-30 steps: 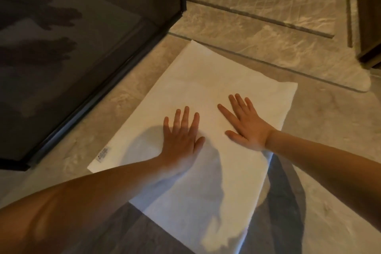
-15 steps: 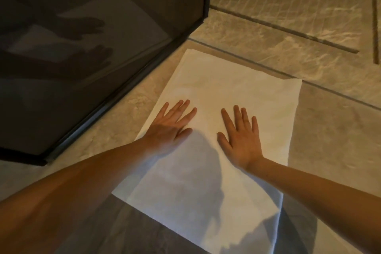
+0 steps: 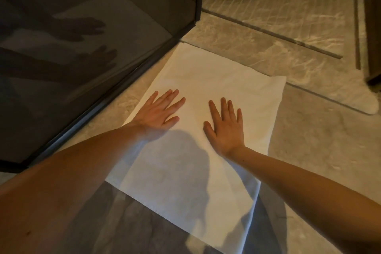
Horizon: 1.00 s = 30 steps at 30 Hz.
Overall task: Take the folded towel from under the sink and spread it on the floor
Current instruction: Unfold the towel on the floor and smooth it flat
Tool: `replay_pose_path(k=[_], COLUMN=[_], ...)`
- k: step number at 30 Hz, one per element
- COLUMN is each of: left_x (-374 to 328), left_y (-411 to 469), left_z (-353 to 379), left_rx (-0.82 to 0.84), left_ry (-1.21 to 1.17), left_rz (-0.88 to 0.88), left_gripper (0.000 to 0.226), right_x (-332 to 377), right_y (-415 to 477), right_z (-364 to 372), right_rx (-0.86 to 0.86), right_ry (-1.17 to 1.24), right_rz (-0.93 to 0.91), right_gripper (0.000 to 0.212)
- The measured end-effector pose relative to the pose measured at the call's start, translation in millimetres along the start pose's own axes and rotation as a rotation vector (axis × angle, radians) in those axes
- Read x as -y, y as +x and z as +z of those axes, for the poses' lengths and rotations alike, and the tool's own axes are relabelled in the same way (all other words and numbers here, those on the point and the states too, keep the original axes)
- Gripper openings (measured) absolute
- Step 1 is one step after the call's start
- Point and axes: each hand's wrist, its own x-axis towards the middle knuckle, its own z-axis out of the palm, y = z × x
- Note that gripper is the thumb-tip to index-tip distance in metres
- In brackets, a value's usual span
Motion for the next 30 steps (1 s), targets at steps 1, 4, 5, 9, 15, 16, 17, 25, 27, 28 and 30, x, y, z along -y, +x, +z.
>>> replay_pose_path(k=[1, 4, 5, 9, 15, 16, 17, 25, 27, 28, 30], left_x=[0.5, 0.3, -0.7, -5.8, -4.8, -4.2, -3.5, 23.8, 28.6, 29.7, 30.2], left_y=[0.7, 0.6, -0.1, -1.6, 0.5, 0.0, -1.6, -46.3, -51.7, -52.5, -50.4], left_z=[0.2, 1.2, 2.0, 5.2, 3.3, 1.5, 0.0, -8.6, -13.6, -15.9, -21.8], left_rx=[-0.001, -0.002, -0.002, -0.023, 0.007, 0.013, 0.009, -0.033, -0.028, -0.026, -0.018], left_ry=[-0.001, -0.009, -0.032, -0.072, -0.091, -0.128, -0.169, -0.279, -0.354, -0.385, -0.417], left_rz=[0.001, 0.005, -0.002, -0.04, -0.039, -0.035, -0.041, -0.21, -0.284, -0.31, -0.327], left_gripper=[0.062, 0.062, 0.062, 0.062, 0.062, 0.062, 0.061, 0.056, 0.057, 0.058, 0.06], right_x=[-1.5, -16.3, -22.4, -32.5, -31.0, -31.4, -31.7, -33.3, -33.5, -33.3, -32.2], right_y=[-0.7, -8.8, -11.8, -16.1, -17.2, -17.1, -16.7, -16.0, -15.8, -15.7, -15.3], right_z=[-0.6, -2.8, -3.5, -2.4, -4.0, -4.0, -3.9, -0.9, 0.2, 0.5, 0.3], right_rx=[0.003, -0.015, -0.026, -0.033, -0.024, -0.024, -0.023, -0.034, -0.039, -0.042, -0.039], right_ry=[0.009, 0.036, 0.039, 0.026, 0.02, 0.018, 0.016, -0.006, -0.007, -0.005, -0.007], right_rz=[-0.007, -0.03, -0.037, -0.05, -0.044, -0.045, -0.049, -0.048, -0.048, -0.048, -0.048], right_gripper=[0.066, 0.063, 0.063, 0.062, 0.062, 0.062, 0.062, 0.064, 0.064, 0.064, 0.064])
